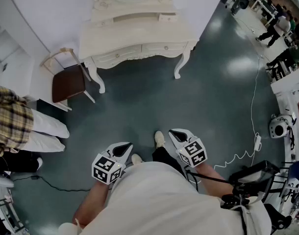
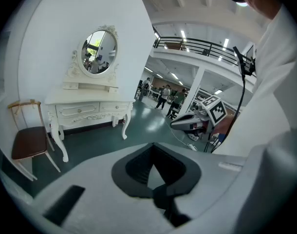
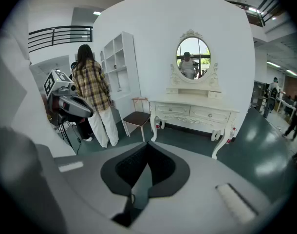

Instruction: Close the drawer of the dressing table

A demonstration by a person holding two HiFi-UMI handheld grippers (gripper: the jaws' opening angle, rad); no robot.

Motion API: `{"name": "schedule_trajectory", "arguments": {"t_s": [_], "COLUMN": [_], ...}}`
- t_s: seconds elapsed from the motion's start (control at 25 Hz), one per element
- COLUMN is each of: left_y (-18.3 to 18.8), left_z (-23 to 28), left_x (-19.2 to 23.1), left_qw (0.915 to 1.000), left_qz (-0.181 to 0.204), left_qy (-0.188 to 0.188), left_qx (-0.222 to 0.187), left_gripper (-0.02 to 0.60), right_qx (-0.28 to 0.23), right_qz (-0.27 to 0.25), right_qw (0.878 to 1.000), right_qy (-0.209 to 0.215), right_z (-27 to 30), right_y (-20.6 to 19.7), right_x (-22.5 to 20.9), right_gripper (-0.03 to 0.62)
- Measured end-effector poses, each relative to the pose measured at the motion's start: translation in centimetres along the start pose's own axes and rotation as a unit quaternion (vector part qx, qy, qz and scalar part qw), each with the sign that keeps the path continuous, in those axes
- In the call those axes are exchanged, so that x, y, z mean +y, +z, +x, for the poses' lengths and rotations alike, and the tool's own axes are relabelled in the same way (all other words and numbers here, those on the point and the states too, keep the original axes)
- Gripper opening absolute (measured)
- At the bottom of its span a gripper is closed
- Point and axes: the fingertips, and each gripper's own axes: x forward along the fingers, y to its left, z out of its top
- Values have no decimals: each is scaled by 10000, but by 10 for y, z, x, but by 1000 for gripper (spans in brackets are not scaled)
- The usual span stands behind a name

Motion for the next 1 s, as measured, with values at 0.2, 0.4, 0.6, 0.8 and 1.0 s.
{"name": "schedule_trajectory", "arguments": {"t_s": [0.2, 0.4, 0.6, 0.8, 1.0], "left_y": [15, 38, 72, 119, 164], "left_z": [20, 51, 91, 146, 212], "left_x": [-5, 0, 3, 28, 37], "left_qw": [10000, 9999, 9997, 9996, 9995], "left_qz": [67, 116, 234, 273, 272], "left_qy": [56, 25, 1, 30, 134], "left_qx": [-18, 32, 47, 103, 72], "left_gripper": [3, 2, 2, 3, 3], "right_qx": [-90, -139, -234, -280, -307], "right_qz": [-51, 1, -30, -108, -57], "right_qw": [9999, 9999, 9997, 9995, 9995], "right_qy": [32, -6, -51, 36, 98], "right_z": [-5, -1, 3, 29, 39], "right_y": [4, 11, 24, 44, 50], "right_x": [-24, -61, -110, -174, -252], "right_gripper": [-2, -2, -2, 0, 23]}}
